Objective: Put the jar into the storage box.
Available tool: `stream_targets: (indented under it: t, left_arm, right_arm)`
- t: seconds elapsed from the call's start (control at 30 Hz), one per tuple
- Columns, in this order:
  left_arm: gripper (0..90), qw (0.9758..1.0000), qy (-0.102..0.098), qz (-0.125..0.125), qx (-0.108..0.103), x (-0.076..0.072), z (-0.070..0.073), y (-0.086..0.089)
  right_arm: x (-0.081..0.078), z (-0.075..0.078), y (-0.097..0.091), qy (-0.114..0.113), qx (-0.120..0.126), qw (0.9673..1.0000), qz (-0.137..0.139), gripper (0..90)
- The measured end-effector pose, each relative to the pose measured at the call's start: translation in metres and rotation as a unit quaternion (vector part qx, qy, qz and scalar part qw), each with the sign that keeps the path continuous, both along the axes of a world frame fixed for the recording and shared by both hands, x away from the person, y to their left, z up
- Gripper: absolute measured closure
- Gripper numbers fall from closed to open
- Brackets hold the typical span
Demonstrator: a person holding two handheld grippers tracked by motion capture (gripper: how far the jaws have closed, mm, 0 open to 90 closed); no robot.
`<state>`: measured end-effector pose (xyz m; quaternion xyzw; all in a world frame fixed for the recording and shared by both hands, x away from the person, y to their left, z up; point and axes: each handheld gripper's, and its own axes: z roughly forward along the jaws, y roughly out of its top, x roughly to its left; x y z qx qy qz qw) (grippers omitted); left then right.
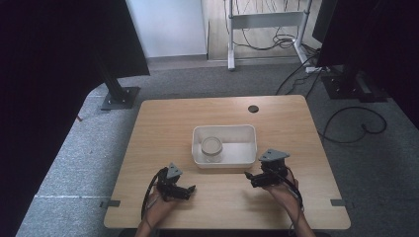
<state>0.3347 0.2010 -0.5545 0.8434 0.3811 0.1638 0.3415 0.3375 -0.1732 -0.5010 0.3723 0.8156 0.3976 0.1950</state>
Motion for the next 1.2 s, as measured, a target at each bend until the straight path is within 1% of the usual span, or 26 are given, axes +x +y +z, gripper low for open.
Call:
stream_targets:
  t: [0.43,0.63,0.83,1.2]
  left_arm:
    - [0.0,1.0000,0.000,0.000,0.000,0.000,0.000,0.000]
    - [0.0,1.0000,0.000,0.000,0.000,0.000,0.000,0.000]
    - [0.0,1.0000,0.000,0.001,0.000,0.000,0.000,0.000]
    - [0.0,1.0000,0.000,0.001,0.000,0.000,0.000,0.000]
  right_arm:
    - [-0.010,-0.005,-0.021,0.001,-0.006,0.9998,-0.021,2.5]
    - [-0.015,-0.011,-0.033,0.005,-0.010,0.9992,-0.037,2.6]
    - [-0.021,-0.019,-0.045,0.014,-0.010,0.9986,-0.051,2.7]
    - [-0.030,-0.027,-0.059,0.017,-0.009,0.9976,-0.067,2.9]
